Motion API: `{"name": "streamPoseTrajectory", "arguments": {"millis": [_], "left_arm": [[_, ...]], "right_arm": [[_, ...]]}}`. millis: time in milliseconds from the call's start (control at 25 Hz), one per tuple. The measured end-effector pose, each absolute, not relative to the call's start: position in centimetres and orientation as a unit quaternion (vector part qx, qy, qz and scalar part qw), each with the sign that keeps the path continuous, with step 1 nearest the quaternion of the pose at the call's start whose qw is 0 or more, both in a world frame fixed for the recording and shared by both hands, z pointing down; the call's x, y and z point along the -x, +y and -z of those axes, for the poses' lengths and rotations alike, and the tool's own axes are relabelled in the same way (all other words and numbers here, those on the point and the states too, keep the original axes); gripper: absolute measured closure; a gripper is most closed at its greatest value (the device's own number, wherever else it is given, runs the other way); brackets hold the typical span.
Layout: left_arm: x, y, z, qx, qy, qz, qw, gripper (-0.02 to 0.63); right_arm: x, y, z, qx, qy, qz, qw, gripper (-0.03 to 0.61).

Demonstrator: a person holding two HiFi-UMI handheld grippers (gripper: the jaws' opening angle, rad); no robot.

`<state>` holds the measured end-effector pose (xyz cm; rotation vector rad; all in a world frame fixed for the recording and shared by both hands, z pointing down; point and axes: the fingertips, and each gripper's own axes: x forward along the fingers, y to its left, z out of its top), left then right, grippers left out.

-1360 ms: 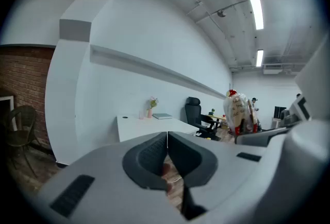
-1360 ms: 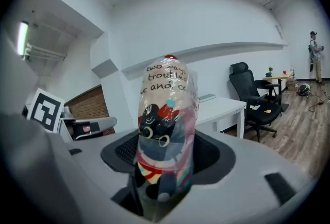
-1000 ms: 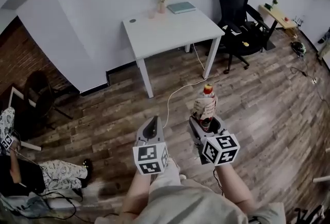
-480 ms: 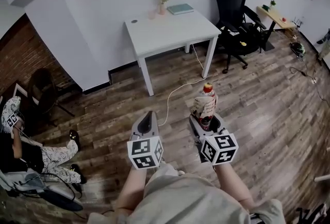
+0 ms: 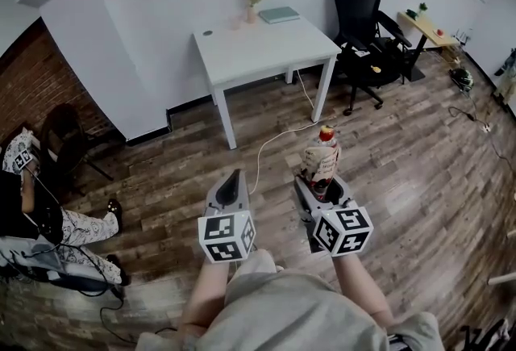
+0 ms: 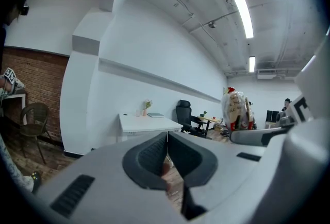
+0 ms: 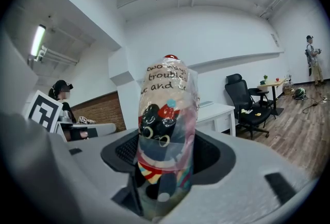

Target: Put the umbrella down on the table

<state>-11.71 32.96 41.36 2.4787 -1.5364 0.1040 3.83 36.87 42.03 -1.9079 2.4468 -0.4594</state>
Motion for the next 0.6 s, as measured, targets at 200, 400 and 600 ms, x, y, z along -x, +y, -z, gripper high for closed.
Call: {"name": "streamPoseTrajectory", "arguments": {"millis": [200,400,600], "left_arm": [[11.6,33.3,-41.6,-0.843,-0.525,-0.042,0.114,0.606],[11.2,32.5,-41.5,-0.844,-0.522,-0.036,0.118,0.606],[10.3,30.2,-42.0,-0.847,-0.514,-0.034,0.127,0.606]], "right_arm": [[-3.6,37.0,-42.0,0.605,0.783,0.147,0.001,0.31],[-4.0,36.0,-42.0,0.606,0.781,0.154,0.008,0.31],[-4.9,34.0,-42.3,0.607,0.779,0.154,0.011,0.31]]}}
